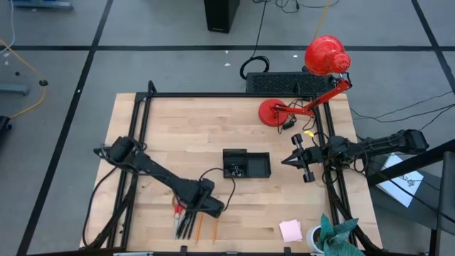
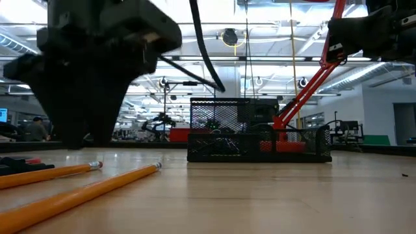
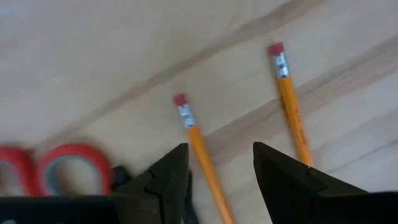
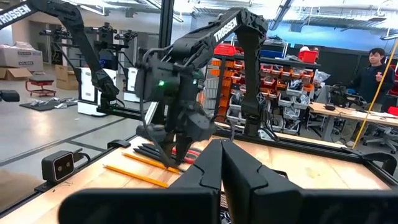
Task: Pick and place office supplies into organizer
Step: Put the left orange pencil into the desk organizer
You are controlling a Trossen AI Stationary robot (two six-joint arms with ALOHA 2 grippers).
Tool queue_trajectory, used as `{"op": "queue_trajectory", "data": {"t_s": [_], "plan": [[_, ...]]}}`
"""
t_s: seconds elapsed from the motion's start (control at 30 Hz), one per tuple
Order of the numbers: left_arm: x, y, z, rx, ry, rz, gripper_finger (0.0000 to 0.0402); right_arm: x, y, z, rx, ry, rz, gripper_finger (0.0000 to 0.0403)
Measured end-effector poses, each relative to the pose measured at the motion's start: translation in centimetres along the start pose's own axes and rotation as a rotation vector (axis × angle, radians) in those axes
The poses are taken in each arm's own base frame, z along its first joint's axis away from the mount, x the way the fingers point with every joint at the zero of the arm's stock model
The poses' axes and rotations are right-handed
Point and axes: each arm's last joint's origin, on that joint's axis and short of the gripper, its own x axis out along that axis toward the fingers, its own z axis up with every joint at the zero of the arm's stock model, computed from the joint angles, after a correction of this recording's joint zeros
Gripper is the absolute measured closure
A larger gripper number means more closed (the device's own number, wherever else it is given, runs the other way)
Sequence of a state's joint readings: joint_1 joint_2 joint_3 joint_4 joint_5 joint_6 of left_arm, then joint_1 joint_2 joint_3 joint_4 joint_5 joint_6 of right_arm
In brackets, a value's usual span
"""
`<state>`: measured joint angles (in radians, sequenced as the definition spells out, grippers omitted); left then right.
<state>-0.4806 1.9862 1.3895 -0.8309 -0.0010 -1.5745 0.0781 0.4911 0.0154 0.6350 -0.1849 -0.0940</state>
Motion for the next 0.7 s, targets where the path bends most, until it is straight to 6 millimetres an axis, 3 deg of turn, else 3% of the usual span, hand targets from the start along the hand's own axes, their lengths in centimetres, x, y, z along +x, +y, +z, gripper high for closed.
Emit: {"op": "queue_trajectory", "data": {"t_s": [0.13,0.7], "plan": [[1.5,-0.4,-0.4,0.005,0.041,0.004,0.0215,0.0,0.0,0.0,0.0,0.0,0.0,0.0403],[4.5,-0.5,-0.8,0.011,0.052,0.064,0.0215,0.0,0.0,0.0,-0.003,-0.004,0.0,0.0403]]}}
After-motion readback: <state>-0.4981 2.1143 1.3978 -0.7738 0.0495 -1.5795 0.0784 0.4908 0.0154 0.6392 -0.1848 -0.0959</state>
